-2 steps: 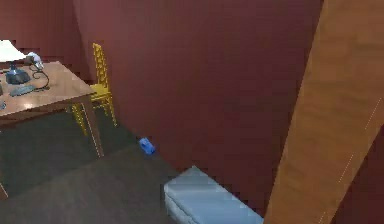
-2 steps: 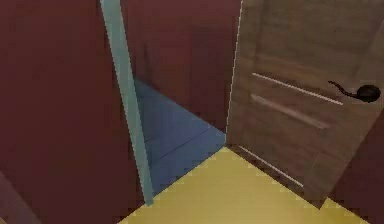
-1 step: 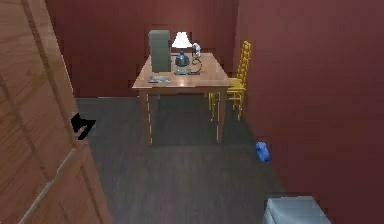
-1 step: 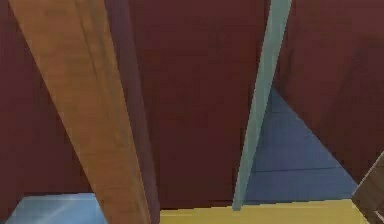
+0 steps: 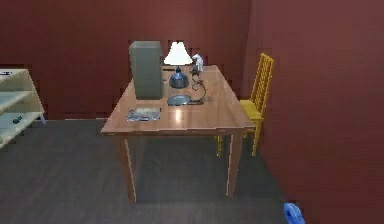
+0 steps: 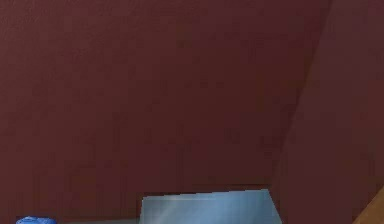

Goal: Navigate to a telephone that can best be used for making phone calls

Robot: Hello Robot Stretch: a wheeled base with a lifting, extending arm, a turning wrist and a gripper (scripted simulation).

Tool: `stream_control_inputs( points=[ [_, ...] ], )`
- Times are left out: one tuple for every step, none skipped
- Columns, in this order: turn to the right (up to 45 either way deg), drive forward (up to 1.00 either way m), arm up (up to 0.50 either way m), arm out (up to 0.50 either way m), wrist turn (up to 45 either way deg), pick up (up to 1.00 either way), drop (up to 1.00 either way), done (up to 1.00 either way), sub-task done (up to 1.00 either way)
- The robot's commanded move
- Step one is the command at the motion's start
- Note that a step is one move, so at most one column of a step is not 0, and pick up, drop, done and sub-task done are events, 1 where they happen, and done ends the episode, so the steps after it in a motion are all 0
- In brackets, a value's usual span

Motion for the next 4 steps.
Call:
stream_control_inputs(
  points=[
    [-3.0,0.0,0.0,0.0,0.0,0.0,0.0,0.0,0.0],
    [0.0,0.45,0.0,0.0,0.0,0.0,0.0,0.0,0.0],
    [-45.0,0.0,0.0,0.0,0.0,0.0,0.0,0.0,0.0],
    [-21.0,0.0,0.0,0.0,0.0,0.0,0.0,0.0,0.0]
  ],
)
